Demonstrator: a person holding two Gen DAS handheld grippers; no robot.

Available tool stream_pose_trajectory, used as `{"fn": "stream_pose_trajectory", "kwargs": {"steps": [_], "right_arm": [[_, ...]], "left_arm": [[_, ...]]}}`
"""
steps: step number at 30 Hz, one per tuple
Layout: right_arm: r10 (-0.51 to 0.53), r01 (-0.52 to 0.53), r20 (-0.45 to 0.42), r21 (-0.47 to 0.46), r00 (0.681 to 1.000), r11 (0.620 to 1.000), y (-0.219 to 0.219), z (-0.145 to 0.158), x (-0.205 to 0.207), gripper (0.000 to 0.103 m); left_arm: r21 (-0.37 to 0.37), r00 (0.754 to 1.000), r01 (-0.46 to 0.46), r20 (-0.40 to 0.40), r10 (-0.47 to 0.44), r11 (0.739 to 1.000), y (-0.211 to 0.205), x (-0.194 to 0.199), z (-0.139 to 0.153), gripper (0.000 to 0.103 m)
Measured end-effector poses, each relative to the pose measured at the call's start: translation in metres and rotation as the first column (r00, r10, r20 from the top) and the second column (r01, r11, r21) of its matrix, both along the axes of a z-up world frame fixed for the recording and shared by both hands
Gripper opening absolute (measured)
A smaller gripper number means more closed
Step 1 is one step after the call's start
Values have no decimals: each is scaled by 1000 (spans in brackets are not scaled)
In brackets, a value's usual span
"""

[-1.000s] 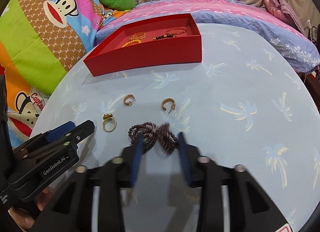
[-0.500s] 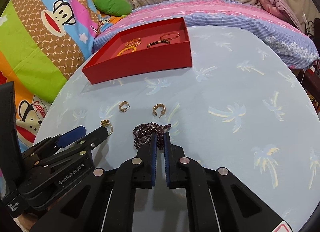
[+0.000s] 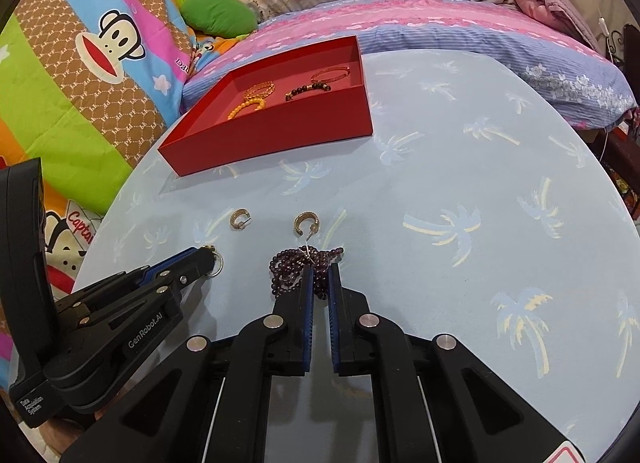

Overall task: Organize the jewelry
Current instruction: 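Grasp the dark garnet strand with right gripper while left gripper grasps the gold ring, then carry the garnet strand and gold ring into the red box and release both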

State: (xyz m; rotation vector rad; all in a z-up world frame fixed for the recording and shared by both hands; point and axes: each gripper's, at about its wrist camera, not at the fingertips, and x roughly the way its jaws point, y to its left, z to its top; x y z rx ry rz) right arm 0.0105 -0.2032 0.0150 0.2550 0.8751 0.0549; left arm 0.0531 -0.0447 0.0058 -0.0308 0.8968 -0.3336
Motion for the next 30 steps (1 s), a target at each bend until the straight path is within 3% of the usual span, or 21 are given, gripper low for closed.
{"fn": "stream_pose_trajectory", "kwargs": {"steps": [18, 30], "right_arm": [[18, -17, 94, -10, 995, 1000, 2, 43, 0, 7], [33, -26, 201, -36, 979, 999, -2, 92, 44, 7]], "left_arm": [[-32, 1000, 3, 2, -3, 999, 15, -1, 30, 9], [-35, 997, 2, 78, 1, 999, 26, 38, 76, 9]]}}
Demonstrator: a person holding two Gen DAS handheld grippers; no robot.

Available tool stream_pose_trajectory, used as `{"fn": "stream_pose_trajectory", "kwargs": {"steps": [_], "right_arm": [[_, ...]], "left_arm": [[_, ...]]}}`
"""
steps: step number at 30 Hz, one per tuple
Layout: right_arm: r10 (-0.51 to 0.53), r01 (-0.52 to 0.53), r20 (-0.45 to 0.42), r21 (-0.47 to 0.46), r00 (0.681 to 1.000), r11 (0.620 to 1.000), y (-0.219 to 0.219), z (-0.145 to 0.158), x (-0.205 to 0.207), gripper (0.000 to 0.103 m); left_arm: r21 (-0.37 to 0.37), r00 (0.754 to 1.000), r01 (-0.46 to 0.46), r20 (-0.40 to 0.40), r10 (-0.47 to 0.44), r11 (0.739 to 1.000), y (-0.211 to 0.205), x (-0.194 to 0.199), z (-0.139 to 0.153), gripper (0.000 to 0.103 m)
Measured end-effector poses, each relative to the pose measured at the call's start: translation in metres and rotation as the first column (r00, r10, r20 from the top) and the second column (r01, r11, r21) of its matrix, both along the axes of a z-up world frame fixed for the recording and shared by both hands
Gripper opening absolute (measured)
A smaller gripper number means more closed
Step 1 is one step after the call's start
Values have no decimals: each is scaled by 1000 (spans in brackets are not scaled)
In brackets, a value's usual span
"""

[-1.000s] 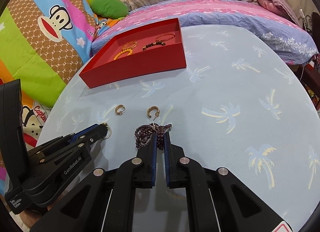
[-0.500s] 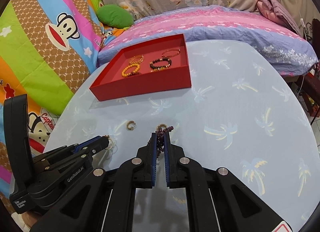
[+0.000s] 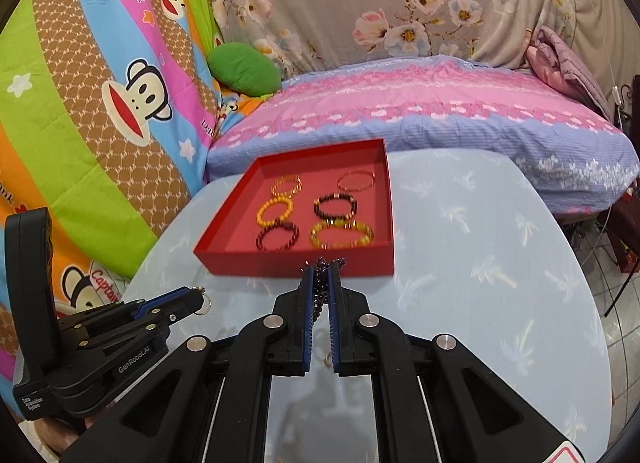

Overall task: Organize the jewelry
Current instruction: 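Carry the garnet strand and gold ring into the red box and release both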

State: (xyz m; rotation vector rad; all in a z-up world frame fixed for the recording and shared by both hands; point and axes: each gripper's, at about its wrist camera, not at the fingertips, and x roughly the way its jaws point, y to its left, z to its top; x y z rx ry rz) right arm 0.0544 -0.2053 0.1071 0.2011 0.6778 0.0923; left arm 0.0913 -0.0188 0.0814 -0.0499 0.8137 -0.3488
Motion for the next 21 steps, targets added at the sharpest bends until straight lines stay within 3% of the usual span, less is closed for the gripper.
{"fn": "stream_pose_trajectory", "kwargs": {"steps": [14, 21], "right_arm": [[17, -17, 7, 17, 1000, 1000, -3, 13, 86, 7], [20, -18, -40, 58, 999, 998, -9, 1, 143, 7]], "left_arm": [[12, 999, 17, 50, -17, 1000, -15, 77, 27, 9], [-4, 999, 35, 12, -35, 999, -28, 127, 19, 9]]}}
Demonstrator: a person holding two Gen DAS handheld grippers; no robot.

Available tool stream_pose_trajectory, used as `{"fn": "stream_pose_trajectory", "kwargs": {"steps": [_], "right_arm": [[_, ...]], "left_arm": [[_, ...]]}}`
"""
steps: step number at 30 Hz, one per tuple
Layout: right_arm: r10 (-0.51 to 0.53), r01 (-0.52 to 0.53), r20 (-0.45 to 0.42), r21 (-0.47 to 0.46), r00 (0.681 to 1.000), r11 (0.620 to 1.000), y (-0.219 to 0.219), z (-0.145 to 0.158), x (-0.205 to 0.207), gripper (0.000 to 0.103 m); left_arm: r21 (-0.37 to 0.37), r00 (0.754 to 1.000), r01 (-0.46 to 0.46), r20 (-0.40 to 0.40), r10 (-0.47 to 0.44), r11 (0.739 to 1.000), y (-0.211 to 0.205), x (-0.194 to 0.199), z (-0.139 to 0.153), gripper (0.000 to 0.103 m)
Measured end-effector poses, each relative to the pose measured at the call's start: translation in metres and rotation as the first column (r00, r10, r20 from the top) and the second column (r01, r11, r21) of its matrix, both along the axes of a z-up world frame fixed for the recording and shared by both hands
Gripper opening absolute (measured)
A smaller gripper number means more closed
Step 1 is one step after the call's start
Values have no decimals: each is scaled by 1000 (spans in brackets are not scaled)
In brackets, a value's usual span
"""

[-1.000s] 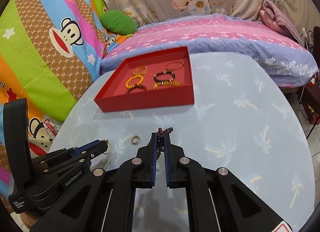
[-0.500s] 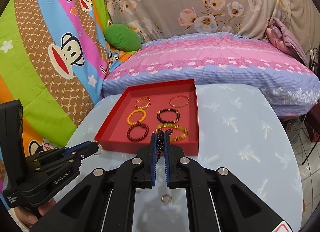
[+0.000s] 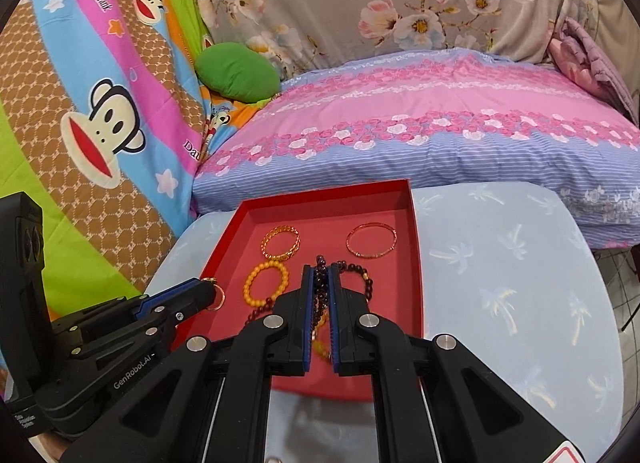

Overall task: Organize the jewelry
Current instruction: 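Carry the garnet strand and gold ring into the red box and release both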

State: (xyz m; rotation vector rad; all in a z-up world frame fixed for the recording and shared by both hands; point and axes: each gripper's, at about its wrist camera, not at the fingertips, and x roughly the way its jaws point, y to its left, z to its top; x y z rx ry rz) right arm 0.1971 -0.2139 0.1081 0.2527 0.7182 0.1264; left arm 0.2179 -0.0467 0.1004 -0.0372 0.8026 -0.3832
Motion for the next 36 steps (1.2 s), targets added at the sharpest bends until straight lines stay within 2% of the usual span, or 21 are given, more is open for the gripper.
{"fn": "stream_pose_trajectory", "kwargs": {"steps": [13, 20, 29, 33, 36], "right_arm": [[4, 1, -106, 54, 994, 999, -2, -42, 80, 7], [7, 0, -147, 50, 989, 999, -2, -44, 104, 7], [8, -4, -194, 21, 981, 1000, -1, -53, 122, 8], [1, 1, -173, 8, 985, 1000, -1, -49, 120, 12], [2, -1, -175, 8, 985, 1000, -1, -50, 119, 12]], "left_arm": [[24, 997, -1, -80, 3, 1000, -21, 80, -32, 9], [37, 995, 3, -103, 1, 999, -31, 104, -33, 9], [63, 990, -10, -139, 18, 998, -35, 122, -48, 9], [72, 990, -15, -139, 25, 997, -35, 121, -52, 10], [68, 990, -20, -140, 30, 998, -35, 121, -51, 18]]}}
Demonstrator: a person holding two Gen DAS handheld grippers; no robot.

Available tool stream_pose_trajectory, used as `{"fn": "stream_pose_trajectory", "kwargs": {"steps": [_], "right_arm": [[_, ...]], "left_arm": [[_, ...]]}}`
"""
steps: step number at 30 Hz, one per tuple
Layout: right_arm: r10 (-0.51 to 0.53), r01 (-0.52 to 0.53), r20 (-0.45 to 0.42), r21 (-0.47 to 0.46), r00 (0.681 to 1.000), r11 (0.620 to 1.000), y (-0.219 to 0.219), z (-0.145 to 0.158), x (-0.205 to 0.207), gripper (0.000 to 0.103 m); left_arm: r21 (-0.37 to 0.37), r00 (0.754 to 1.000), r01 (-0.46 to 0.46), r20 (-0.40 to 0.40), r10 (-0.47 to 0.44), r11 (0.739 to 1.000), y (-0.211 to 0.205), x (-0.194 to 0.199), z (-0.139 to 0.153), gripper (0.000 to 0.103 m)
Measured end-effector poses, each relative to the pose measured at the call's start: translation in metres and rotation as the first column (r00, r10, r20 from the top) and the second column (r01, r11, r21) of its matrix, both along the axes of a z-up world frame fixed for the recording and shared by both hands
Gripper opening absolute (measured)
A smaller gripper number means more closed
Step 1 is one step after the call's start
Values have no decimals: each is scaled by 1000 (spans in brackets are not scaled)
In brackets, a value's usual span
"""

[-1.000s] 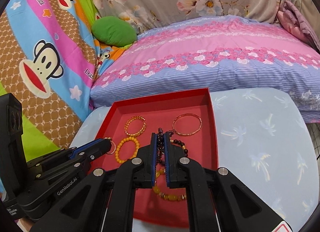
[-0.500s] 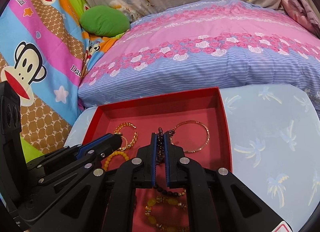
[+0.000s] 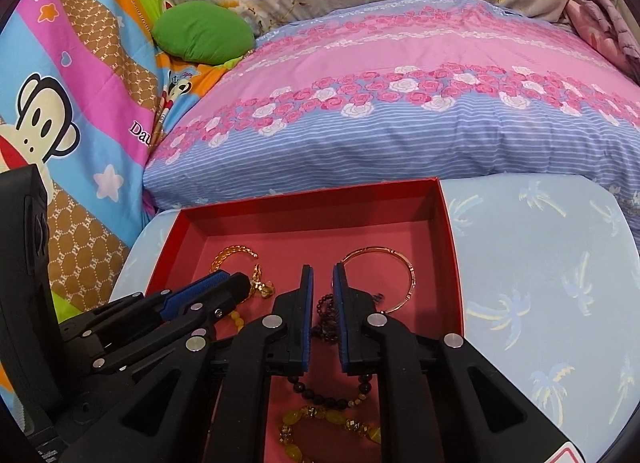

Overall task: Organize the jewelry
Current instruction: 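Carry the garnet strand and gold ring into the red box and release both, then withdraw both grippers to the two gold hoop earrings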

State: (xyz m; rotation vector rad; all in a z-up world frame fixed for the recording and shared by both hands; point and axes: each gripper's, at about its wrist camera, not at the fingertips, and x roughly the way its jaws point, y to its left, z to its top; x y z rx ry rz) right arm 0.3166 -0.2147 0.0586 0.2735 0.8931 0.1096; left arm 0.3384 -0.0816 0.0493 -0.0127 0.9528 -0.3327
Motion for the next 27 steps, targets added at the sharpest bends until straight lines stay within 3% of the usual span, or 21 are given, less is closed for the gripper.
{"fn": "stream_pose_trajectory", "kwargs": {"steps": [1, 5, 8, 18, 27], "right_arm": [[0, 0, 0, 1, 1000, 1000, 0, 0, -1, 12], [-9, 9, 15, -6, 1000, 1000, -2, 3, -8, 13], [-20, 20, 27, 1, 999, 1000, -6, 8, -16, 22], [-45, 45, 90, 9, 995, 999, -20, 36, -75, 26], [-16, 20, 129, -26, 991, 999, -2, 52, -149, 33]], "left_arm": [[1, 1000, -2, 3, 2, 1000, 0, 0, 1, 25], [16, 999, -15, 28, 15, 1000, 2, -6, 5, 39], [18, 999, -19, 42, 18, 1000, 6, -13, 9, 39], [42, 990, -3, 142, -3, 999, 20, -78, 36, 41], [20, 982, -1, 188, -3, 1000, 34, -147, 55, 46]]}}
